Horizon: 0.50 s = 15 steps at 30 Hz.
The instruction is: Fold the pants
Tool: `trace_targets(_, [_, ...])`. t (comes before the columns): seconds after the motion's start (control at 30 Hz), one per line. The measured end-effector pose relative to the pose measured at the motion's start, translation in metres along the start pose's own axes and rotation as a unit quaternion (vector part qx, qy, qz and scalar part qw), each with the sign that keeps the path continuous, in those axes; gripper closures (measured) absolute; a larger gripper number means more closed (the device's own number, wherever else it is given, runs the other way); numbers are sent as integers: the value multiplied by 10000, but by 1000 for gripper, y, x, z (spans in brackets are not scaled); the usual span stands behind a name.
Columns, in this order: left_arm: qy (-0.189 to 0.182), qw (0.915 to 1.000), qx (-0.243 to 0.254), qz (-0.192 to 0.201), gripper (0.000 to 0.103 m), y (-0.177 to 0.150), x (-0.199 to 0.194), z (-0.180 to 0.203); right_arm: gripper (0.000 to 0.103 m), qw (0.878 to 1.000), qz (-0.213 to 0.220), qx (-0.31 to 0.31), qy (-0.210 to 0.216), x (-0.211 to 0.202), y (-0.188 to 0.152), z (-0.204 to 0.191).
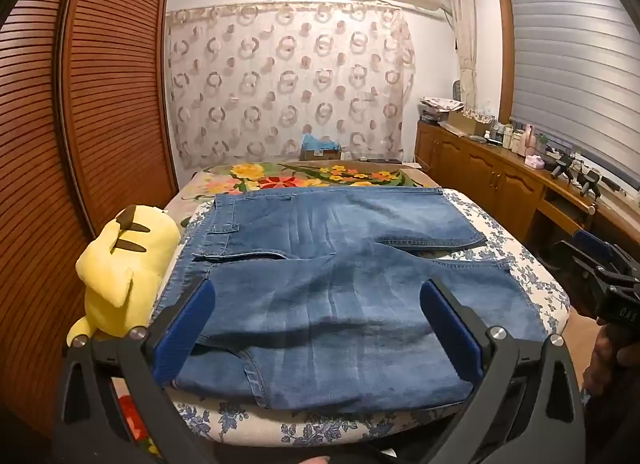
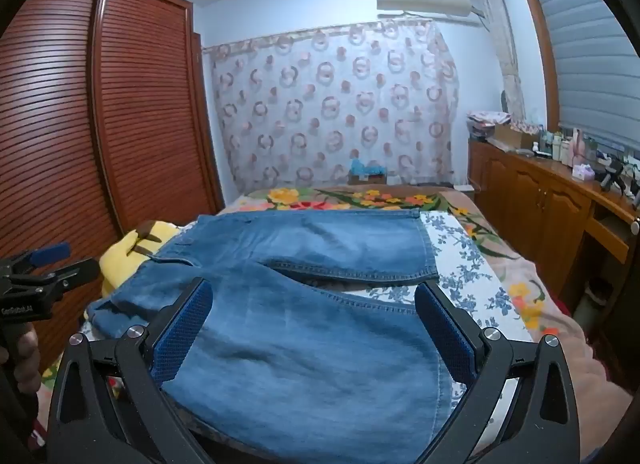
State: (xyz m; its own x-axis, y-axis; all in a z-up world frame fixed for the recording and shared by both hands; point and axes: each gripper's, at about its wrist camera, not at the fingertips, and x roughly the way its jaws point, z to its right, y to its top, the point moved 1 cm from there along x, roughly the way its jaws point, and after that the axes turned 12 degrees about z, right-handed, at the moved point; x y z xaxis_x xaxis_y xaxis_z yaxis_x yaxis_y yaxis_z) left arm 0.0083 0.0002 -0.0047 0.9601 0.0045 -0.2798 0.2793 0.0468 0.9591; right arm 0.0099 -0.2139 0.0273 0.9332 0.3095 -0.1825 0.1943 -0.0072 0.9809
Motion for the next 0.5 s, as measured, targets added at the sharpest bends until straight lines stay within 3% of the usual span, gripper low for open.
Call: trace_targets(0.5, [2, 10000, -11, -15, 0, 0, 1, -1, 0, 10000, 10, 16, -1, 0, 0, -2])
